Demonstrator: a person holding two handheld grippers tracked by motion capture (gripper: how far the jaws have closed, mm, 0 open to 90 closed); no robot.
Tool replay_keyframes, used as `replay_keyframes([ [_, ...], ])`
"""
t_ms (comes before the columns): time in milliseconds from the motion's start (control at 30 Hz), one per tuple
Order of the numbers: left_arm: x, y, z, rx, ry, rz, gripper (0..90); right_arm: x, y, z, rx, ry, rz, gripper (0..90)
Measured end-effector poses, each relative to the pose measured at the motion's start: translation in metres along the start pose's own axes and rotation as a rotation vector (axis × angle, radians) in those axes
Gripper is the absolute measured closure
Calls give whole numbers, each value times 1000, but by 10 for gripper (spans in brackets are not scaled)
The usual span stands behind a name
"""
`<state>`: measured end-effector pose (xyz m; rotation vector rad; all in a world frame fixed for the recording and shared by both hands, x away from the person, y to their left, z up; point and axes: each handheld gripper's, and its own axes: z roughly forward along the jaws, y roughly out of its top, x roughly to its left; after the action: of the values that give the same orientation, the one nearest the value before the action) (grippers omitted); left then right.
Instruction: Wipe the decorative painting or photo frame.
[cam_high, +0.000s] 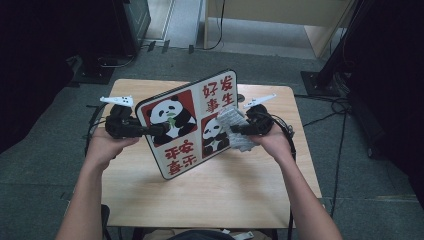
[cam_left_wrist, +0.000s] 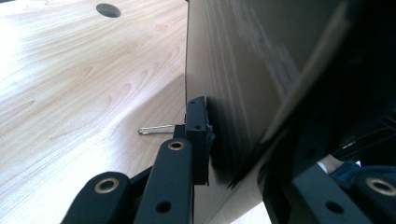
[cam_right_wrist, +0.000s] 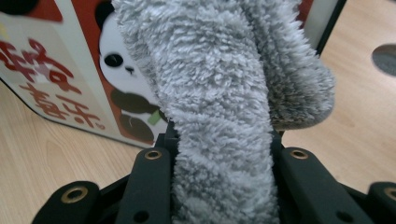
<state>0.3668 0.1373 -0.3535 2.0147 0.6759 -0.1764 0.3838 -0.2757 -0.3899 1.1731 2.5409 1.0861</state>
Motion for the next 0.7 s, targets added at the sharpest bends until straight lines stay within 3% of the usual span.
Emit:
replay_keyframes([
  [700, 3, -1, 1, -6, -22, 2, 779, 2, -36, 27, 36, -1, 32, 677],
])
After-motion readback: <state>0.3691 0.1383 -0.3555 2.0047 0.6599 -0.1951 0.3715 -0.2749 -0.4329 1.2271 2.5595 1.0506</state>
